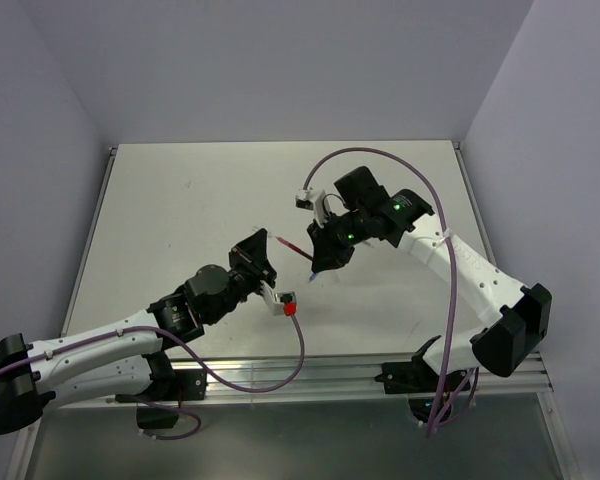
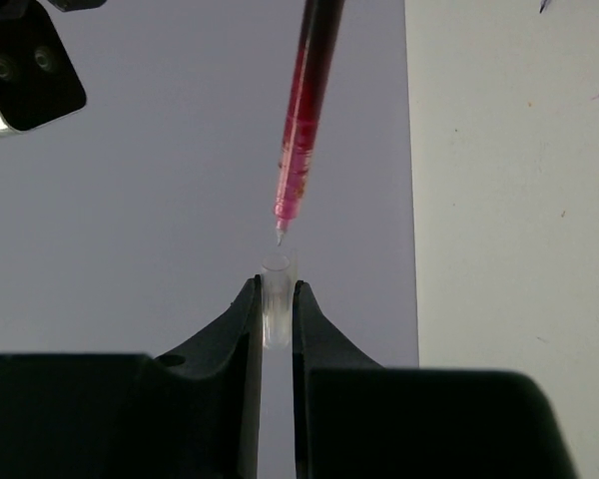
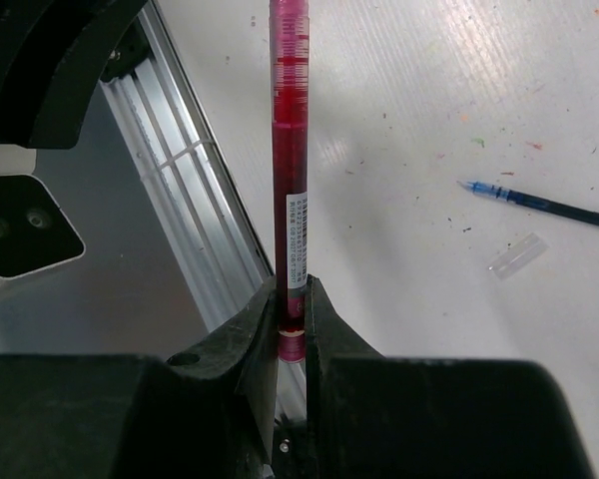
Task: Insert the pens into the pen caps
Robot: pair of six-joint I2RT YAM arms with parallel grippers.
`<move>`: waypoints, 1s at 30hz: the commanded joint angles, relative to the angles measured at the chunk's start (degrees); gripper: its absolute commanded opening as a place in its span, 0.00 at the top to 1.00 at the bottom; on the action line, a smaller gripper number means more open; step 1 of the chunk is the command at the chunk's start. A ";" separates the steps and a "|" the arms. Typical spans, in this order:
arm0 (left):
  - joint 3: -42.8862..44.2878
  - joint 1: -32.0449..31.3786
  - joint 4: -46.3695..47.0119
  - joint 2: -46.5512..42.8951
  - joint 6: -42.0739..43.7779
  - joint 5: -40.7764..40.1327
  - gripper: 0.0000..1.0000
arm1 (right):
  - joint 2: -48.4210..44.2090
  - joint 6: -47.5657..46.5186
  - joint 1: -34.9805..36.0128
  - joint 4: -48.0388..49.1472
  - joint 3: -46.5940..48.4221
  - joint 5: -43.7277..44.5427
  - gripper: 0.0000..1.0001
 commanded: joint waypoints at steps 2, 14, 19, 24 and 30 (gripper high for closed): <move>-0.51 -0.31 -0.80 -0.72 -1.36 -0.60 1.00 | -2.76 -1.15 0.36 0.47 0.14 -0.15 1.00; 0.19 -0.40 -0.36 -0.63 -1.27 0.37 1.00 | -1.26 -2.91 2.56 -0.59 -0.04 1.00 1.00; 0.11 -0.49 -0.63 -1.07 -1.80 0.28 1.00 | -0.65 -2.64 2.65 -0.50 -0.12 1.26 1.00; 0.11 -0.57 -1.24 -1.60 -2.32 0.02 1.00 | -0.03 -1.85 2.47 -0.32 -0.12 2.22 1.00; 0.02 -0.57 -1.24 -2.21 -2.41 -0.16 1.00 | 0.23 -1.41 2.38 -0.23 0.23 2.84 1.00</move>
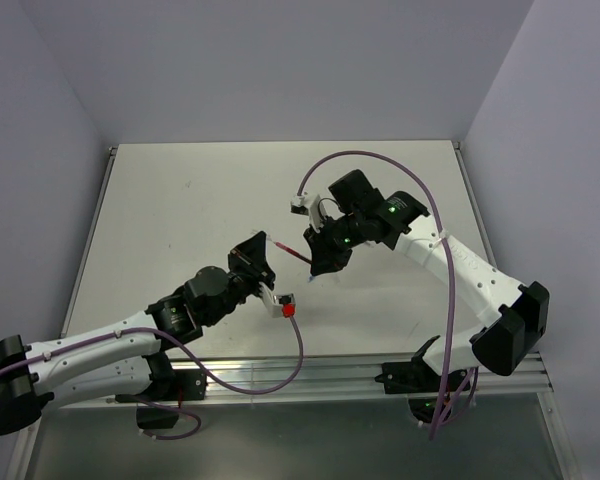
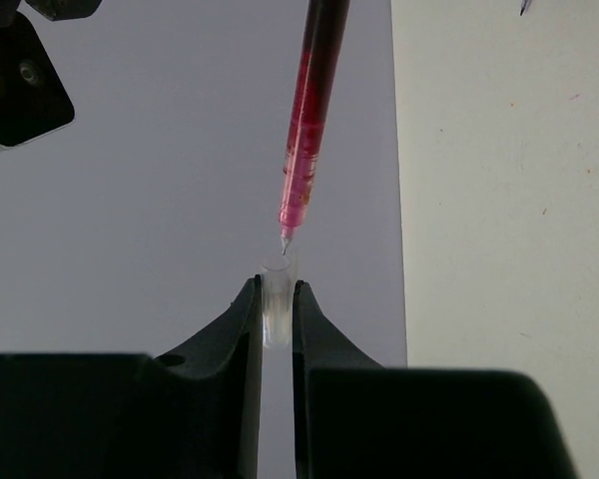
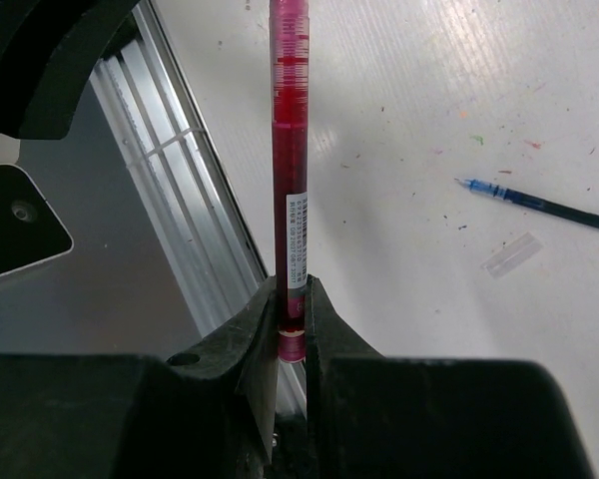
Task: Insert the pens into the pen caps
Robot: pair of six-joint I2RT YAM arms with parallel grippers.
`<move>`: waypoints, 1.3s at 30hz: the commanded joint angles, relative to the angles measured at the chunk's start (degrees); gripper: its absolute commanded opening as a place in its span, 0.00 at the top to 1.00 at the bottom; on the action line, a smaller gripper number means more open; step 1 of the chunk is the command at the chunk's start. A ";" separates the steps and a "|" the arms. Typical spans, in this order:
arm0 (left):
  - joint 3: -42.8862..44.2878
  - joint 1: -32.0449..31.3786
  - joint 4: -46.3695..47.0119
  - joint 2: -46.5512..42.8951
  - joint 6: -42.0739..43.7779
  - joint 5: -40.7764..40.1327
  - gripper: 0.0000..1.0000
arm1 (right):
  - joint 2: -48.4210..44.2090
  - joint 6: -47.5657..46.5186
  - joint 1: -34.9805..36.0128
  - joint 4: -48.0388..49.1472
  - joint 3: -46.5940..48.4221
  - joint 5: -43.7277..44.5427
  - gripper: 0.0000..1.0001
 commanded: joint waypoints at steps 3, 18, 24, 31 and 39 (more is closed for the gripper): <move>0.57 -0.44 0.11 -1.65 -0.97 -0.14 1.00 | 0.21 0.14 0.15 0.27 0.86 0.59 1.00; -0.75 -2.29 0.11 -1.30 0.17 0.13 1.00 | 1.18 -0.12 0.15 -0.17 2.18 -1.52 1.00; -0.14 -2.64 0.20 -0.86 0.61 0.48 1.00 | 1.88 -0.48 0.33 -0.26 2.71 -2.57 1.00; 0.57 -4.74 -1.20 -0.77 0.70 0.13 1.00 | 2.93 -0.56 0.50 -0.26 4.46 -3.45 1.00; 0.29 -7.56 0.02 -0.42 2.64 -0.48 1.00 | 5.04 -1.27 0.50 -0.08 8.51 -6.44 1.00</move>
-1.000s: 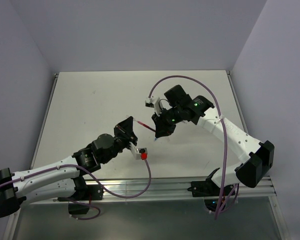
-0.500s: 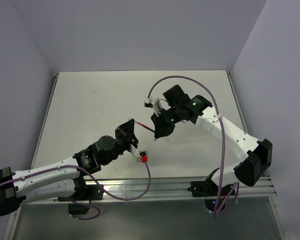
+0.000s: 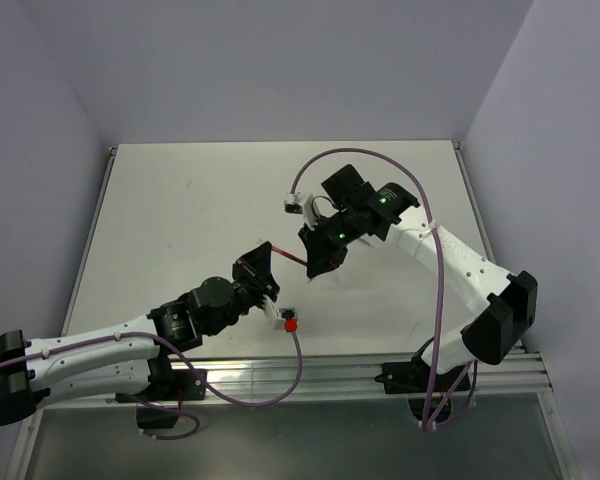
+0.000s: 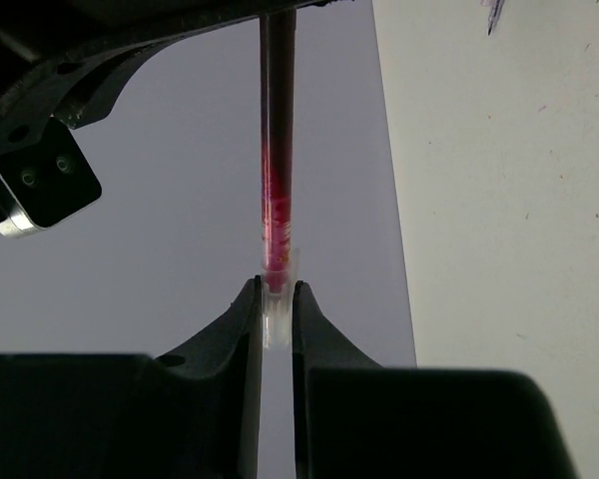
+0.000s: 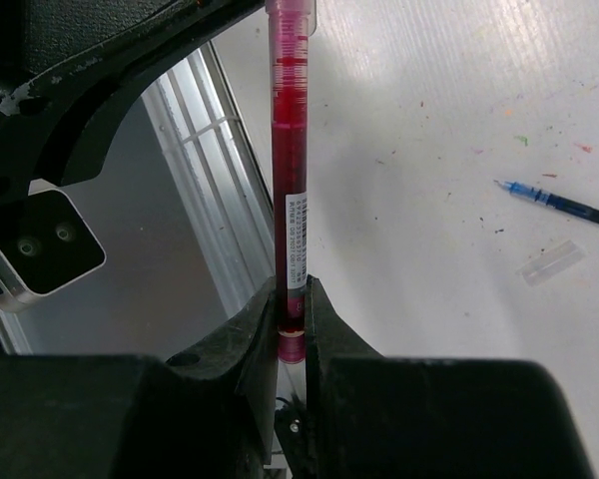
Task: Insert the pens into the pen caps
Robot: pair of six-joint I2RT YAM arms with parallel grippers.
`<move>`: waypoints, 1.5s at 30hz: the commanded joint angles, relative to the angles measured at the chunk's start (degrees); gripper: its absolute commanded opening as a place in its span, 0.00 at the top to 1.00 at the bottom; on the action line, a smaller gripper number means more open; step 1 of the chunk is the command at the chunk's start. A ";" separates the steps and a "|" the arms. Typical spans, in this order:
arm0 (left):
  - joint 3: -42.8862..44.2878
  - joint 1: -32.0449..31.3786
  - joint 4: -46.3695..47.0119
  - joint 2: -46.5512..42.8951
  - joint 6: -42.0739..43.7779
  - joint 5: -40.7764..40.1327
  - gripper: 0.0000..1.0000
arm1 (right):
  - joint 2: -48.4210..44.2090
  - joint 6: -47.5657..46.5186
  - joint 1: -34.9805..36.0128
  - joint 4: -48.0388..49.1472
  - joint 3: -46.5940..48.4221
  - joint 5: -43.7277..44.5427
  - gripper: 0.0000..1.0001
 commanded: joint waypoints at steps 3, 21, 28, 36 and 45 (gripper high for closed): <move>2.99 -2.73 0.68 0.90 -0.76 1.87 1.00 | 1.44 -1.33 0.66 3.96 4.51 -4.13 1.00; 3.35 -2.48 3.57 1.95 3.19 -2.34 0.63 | -1.90 1.30 0.48 13.10 1.35 -4.49 1.00; 2.91 -0.54 9.27 2.22 8.89 -2.79 0.44 | -3.04 3.58 -1.10 15.21 -0.14 -5.01 1.00; 3.44 -0.63 8.77 0.46 10.32 -2.52 0.33 | -2.69 9.03 -5.75 22.49 -0.32 -7.82 1.00; 16.07 1.03 -8.87 0.63 -18.07 -3.40 0.30 | -1.54 18.34 -15.68 31.90 5.47 -16.87 1.00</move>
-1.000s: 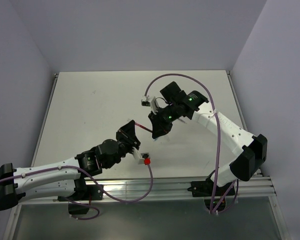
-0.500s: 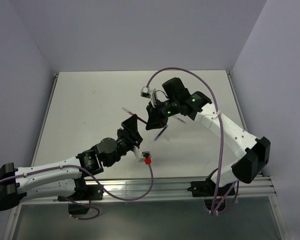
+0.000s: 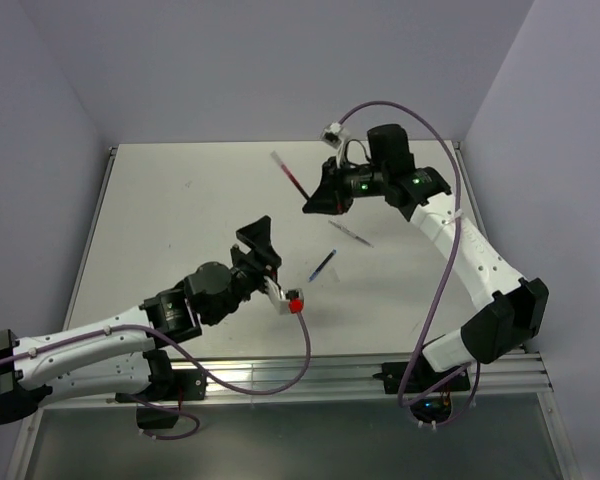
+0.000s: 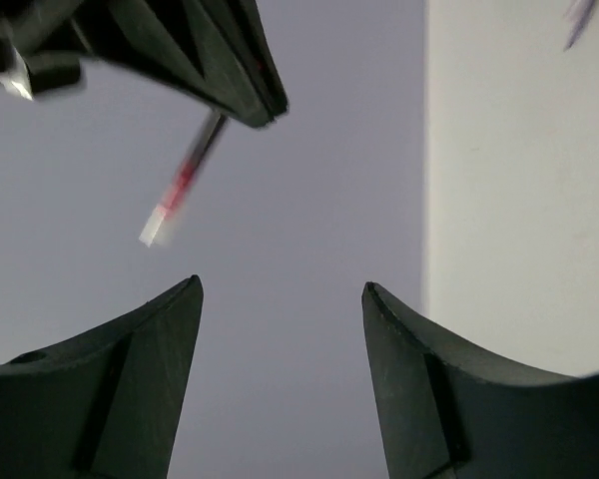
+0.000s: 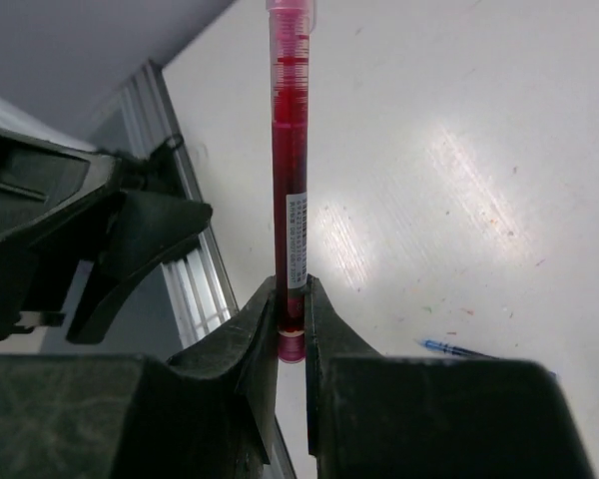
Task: Insert the pens into the pen caps
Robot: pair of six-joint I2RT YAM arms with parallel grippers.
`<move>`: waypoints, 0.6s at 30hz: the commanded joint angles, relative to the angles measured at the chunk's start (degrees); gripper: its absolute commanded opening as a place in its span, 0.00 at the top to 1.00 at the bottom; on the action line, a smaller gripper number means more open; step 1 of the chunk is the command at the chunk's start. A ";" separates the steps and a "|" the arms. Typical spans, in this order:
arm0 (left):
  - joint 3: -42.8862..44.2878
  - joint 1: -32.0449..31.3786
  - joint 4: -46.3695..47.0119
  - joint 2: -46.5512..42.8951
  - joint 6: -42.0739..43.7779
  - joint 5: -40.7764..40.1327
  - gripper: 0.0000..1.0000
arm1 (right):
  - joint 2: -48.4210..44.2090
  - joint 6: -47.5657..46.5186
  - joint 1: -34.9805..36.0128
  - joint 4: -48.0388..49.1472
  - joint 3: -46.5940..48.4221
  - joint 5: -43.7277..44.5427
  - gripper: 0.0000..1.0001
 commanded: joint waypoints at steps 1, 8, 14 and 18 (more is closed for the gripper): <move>14.82 2.59 -13.84 1.74 -23.17 0.57 0.30 | -1.48 5.06 -4.40 8.24 5.15 -6.29 1.00; 33.13 16.47 -27.08 9.04 -62.65 11.56 0.23 | -3.33 10.16 -8.28 13.25 7.00 -10.95 1.00; 41.15 27.55 -29.99 11.60 -92.62 23.76 0.00 | -5.17 13.06 -8.90 16.50 6.83 -12.89 1.00; 38.01 31.08 -20.78 8.27 -104.75 34.49 0.00 | -6.32 20.59 -8.90 25.87 4.37 -15.44 1.00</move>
